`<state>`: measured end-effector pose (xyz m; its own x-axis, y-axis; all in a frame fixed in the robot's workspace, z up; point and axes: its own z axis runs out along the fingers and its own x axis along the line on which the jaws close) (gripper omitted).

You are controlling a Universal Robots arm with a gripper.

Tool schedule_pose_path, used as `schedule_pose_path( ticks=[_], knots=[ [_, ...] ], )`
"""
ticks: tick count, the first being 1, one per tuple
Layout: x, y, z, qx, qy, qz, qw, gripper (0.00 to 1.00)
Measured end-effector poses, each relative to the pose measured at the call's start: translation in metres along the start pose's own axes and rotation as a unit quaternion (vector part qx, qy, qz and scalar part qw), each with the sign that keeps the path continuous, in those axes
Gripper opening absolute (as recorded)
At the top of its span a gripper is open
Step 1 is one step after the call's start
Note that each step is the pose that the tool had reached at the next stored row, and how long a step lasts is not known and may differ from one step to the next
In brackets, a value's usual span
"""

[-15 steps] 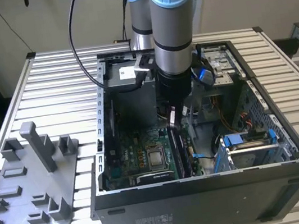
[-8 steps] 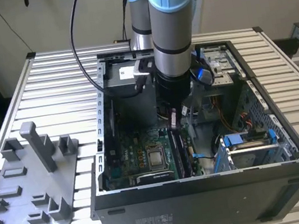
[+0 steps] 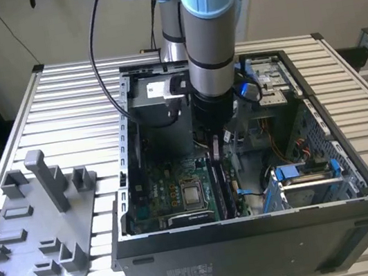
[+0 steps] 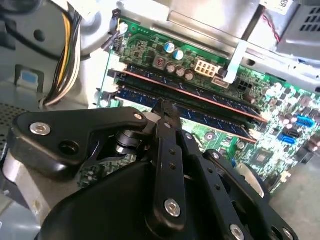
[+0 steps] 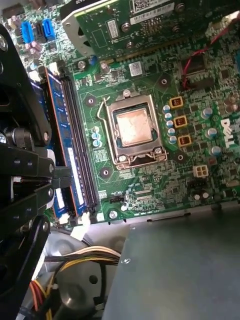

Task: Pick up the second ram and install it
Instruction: 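Press down the second ram until it locks into place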

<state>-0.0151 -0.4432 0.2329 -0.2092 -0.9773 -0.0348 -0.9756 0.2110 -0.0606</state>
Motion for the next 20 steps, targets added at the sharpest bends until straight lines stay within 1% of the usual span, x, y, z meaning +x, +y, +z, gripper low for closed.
schedule_pose_path(
  ticks=[3, 7, 11, 14, 19, 20],
  knots=[
    [0.0002, 0.0009, 0.0016, -0.0008, -0.0017, -0.02, 0.9998, 0.11],
    [0.0002, 0.0012, 0.0024, -0.0019, -0.0037, -0.049, 0.9988, 0.11],
    [0.0003, 0.0012, 0.0025, -0.0019, -0.0038, -0.051, 0.9987, 0.11],
    [0.0004, 0.0014, 0.0073, -0.002, -0.0039, -0.051, 0.9987, 0.11],
    [0.0011, 0.002, 0.0155, -0.0021, -0.0029, -0.053, 0.9986, 0.11],
    [0.001, 0.002, 0.0155, -0.0022, -0.0031, -0.053, 0.9986, 0.11]
  ],
)
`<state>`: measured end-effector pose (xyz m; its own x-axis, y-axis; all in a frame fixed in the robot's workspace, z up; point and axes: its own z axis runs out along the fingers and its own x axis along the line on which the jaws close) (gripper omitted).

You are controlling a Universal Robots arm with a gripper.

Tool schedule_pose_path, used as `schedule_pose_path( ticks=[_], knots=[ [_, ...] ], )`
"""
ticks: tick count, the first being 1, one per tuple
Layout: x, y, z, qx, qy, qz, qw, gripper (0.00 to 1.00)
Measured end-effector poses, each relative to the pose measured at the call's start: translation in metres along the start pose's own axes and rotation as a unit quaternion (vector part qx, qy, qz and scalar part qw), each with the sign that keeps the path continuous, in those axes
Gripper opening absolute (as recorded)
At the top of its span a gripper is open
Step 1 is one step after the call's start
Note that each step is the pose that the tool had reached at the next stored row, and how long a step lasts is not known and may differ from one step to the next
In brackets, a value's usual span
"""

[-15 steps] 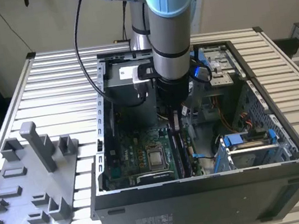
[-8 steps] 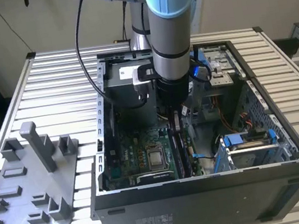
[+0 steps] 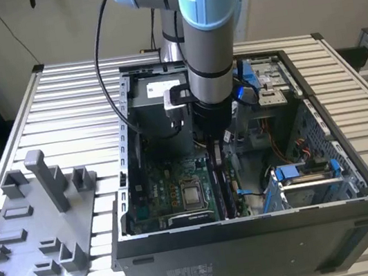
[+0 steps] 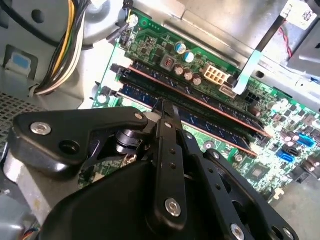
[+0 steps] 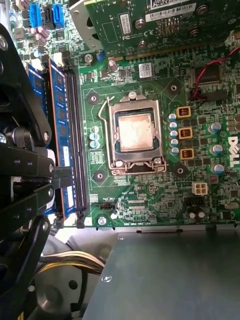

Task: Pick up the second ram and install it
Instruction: 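Press down the second ram until it locks into place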

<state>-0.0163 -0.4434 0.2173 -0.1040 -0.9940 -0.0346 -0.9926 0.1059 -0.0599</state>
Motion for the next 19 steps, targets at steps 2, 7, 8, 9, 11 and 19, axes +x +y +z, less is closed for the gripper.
schedule_pose_path(
  ticks=[2, 7, 8, 9, 11, 19],
  knots=[
    [-0.0011, -0.0004, -0.0048, 0.0004, -0.0026, 0.0, 1.0, 0.11],
    [-0.0013, -0.0018, -0.0282, 0.0002, -0.001, 0.0, 1.0, 0.11],
    [-0.0014, -0.002, -0.0326, 0.0002, -0.0012, 0.0, 1.0, 0.11],
    [-0.0016, -0.0023, -0.0372, 0.0002, -0.001, 0.0, 1.0, 0.11],
    [-0.0019, -0.0028, -0.0461, 0.0002, -0.001, 0.0, 1.0, 0.11],
    [-0.0025, -0.0039, -0.0639, 0.0002, -0.0012, 0.0, 1.0, 0.11]
  ],
)
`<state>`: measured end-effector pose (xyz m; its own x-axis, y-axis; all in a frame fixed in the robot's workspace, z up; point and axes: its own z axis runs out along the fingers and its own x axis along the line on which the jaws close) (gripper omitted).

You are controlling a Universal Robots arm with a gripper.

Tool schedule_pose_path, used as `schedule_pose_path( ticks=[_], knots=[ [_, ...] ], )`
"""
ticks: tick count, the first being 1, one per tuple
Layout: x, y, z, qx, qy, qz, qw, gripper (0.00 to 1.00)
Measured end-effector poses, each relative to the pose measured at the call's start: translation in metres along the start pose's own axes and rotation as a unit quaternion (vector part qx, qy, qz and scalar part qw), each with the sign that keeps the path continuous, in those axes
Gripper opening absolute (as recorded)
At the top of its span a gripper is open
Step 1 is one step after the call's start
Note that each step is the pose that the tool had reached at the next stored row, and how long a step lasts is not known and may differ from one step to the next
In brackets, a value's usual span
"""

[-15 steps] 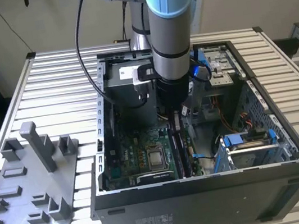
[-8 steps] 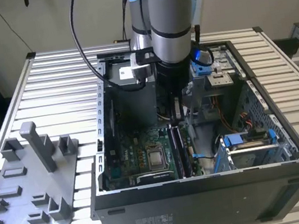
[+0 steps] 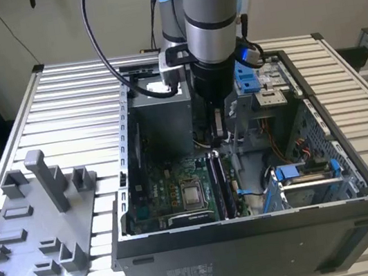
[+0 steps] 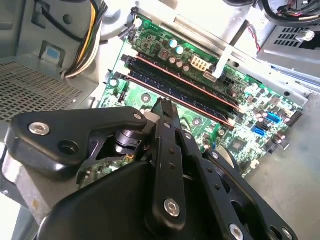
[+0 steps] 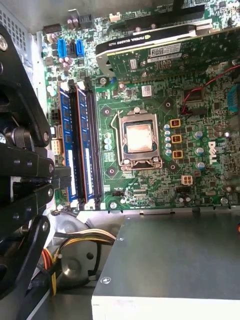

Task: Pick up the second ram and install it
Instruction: 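Press down the second ram until it locks into place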

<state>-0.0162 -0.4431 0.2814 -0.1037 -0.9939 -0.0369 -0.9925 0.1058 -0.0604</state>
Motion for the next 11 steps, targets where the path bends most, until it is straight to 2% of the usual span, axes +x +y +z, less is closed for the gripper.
schedule_pose_path(
  ticks=[11],
  knots=[
    [0.0, -0.0001, -0.0021, -0.0001, 0.0001, 0.0, 1.0, 0.11]
  ],
)
